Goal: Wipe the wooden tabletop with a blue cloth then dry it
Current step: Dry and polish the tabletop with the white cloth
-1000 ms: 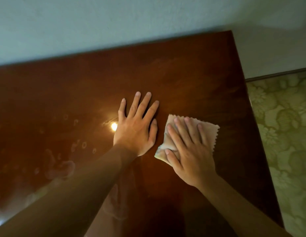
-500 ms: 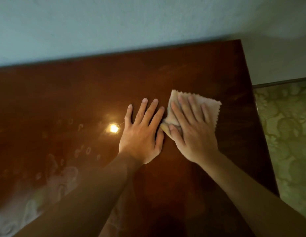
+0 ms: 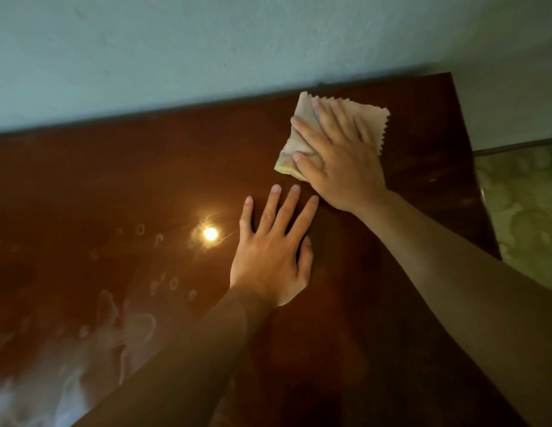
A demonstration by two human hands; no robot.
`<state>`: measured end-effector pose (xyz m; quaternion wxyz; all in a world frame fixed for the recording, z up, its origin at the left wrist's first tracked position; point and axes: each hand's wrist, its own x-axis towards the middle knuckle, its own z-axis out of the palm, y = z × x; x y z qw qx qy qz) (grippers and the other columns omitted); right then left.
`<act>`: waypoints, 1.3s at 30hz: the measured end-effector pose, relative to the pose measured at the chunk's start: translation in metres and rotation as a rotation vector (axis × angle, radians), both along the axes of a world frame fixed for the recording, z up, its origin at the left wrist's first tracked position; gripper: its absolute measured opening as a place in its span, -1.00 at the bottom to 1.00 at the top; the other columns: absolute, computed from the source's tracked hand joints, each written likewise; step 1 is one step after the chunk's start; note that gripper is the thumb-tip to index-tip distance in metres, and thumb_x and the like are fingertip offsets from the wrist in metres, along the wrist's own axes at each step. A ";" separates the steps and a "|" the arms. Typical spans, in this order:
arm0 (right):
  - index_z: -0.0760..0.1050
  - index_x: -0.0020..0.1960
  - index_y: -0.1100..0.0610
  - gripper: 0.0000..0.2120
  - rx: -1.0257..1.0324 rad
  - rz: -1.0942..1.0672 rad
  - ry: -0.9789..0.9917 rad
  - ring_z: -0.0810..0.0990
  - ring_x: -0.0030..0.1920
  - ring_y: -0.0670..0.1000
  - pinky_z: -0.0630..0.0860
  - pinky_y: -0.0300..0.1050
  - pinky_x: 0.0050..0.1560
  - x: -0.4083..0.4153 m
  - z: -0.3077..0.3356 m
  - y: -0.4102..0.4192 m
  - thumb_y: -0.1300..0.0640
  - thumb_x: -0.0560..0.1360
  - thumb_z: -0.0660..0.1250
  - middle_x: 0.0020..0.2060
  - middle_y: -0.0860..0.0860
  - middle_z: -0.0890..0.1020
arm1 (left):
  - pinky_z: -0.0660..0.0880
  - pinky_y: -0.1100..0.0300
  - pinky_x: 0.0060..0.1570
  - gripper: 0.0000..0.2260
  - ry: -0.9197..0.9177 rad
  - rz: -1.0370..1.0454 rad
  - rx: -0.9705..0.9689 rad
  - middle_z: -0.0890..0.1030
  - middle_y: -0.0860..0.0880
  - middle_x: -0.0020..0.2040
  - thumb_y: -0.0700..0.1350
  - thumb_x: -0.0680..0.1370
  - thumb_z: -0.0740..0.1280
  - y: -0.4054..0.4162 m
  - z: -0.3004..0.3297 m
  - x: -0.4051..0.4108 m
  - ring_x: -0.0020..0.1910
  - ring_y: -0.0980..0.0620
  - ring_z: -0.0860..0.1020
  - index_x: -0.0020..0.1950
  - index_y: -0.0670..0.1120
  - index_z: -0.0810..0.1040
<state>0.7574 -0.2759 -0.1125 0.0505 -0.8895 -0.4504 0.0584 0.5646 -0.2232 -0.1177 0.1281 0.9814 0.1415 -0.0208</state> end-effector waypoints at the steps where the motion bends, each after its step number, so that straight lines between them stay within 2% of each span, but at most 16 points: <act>1: 0.15 0.63 -0.13 -0.43 0.003 -0.010 0.002 0.01 0.66 0.10 -0.04 0.17 0.62 0.004 0.000 -0.005 -0.23 0.65 0.00 0.66 0.03 0.13 | -0.02 -0.29 0.53 -0.47 0.005 -0.003 0.006 0.14 -0.07 0.63 0.08 0.66 0.03 0.000 0.000 0.000 0.63 -0.13 0.00 0.64 0.05 0.11; 6: 0.05 0.65 -0.12 -0.37 -0.031 -0.206 0.045 -0.05 0.66 0.11 -0.10 0.17 0.62 0.047 0.007 -0.036 -0.27 0.63 -0.14 0.67 0.03 0.05 | -0.04 -0.27 0.54 -0.51 0.000 -0.003 0.016 0.15 -0.06 0.63 0.09 0.66 0.02 0.000 -0.001 0.000 0.63 -0.11 -0.01 0.61 0.05 0.21; 10: 0.02 0.66 -0.15 -0.41 -0.023 -0.278 0.057 -0.11 0.66 0.13 -0.15 0.18 0.61 0.044 0.004 -0.030 -0.24 0.66 -0.11 0.68 0.03 0.00 | -0.03 -0.30 0.52 -0.51 -0.035 0.002 0.012 0.19 -0.08 0.62 0.08 0.65 0.04 0.000 -0.002 0.000 0.62 -0.13 0.04 0.59 0.03 0.26; 15: 0.03 0.65 -0.18 -0.41 -0.048 -0.135 0.047 -0.07 0.67 0.12 -0.14 0.17 0.62 0.027 0.007 -0.021 -0.26 0.64 -0.14 0.67 0.03 0.02 | -0.04 -0.31 0.52 -0.51 -0.024 0.003 0.027 0.20 -0.08 0.61 0.07 0.65 0.04 -0.002 0.000 0.001 0.62 -0.14 0.05 0.58 0.01 0.28; 18: 0.06 0.65 -0.17 -0.43 -0.038 -0.082 0.043 -0.06 0.67 0.09 -0.13 0.14 0.62 0.037 0.005 -0.030 -0.25 0.66 -0.09 0.67 0.02 0.04 | -0.05 -0.30 0.53 -0.51 -0.021 0.004 0.035 0.22 -0.08 0.61 0.07 0.65 0.04 -0.001 0.002 0.001 0.62 -0.14 0.06 0.58 0.01 0.29; 23: 0.05 0.66 -0.06 -0.46 -0.018 -0.263 0.044 -0.02 0.65 0.15 -0.07 0.20 0.62 0.098 0.008 -0.061 -0.15 0.71 -0.10 0.66 0.09 0.05 | -0.06 -0.28 0.53 -0.52 -0.040 0.014 0.041 0.24 -0.08 0.60 0.07 0.65 0.05 -0.002 0.002 0.000 0.61 -0.14 0.09 0.57 0.00 0.32; 28: 0.05 0.66 -0.09 -0.45 0.011 -0.322 0.054 -0.06 0.66 0.17 -0.09 0.22 0.62 0.096 0.006 -0.056 -0.16 0.69 -0.12 0.67 0.09 0.02 | -0.07 -0.28 0.54 -0.52 -0.015 0.026 0.044 0.21 -0.07 0.61 0.08 0.66 0.03 -0.002 0.002 0.001 0.62 -0.13 0.06 0.58 0.02 0.28; 34: 0.05 0.65 -0.16 -0.46 -0.032 -0.178 0.021 -0.06 0.66 0.13 -0.08 0.19 0.63 0.059 0.001 -0.055 -0.22 0.69 -0.06 0.67 0.04 0.04 | -0.06 -0.27 0.54 -0.52 -0.046 0.041 0.023 0.26 -0.08 0.59 0.07 0.66 0.04 -0.003 0.006 0.002 0.61 -0.14 0.10 0.56 0.00 0.32; 37: 0.08 0.65 -0.14 -0.42 -0.003 -0.146 0.021 -0.01 0.66 0.13 -0.05 0.19 0.61 0.082 0.000 -0.065 -0.26 0.67 -0.11 0.66 0.05 0.08 | -0.06 -0.27 0.53 -0.53 -0.052 0.050 0.012 0.26 -0.08 0.59 0.06 0.66 0.06 -0.003 0.006 0.002 0.61 -0.13 0.10 0.56 0.00 0.33; 39: 0.09 0.65 -0.10 -0.39 0.017 -0.209 0.024 0.00 0.65 0.16 -0.02 0.22 0.61 0.106 0.002 -0.074 -0.27 0.66 -0.16 0.66 0.08 0.09 | -0.03 -0.28 0.53 -0.53 -0.064 0.053 0.008 0.26 -0.08 0.59 0.06 0.65 0.06 -0.004 0.005 0.003 0.61 -0.13 0.11 0.56 -0.01 0.34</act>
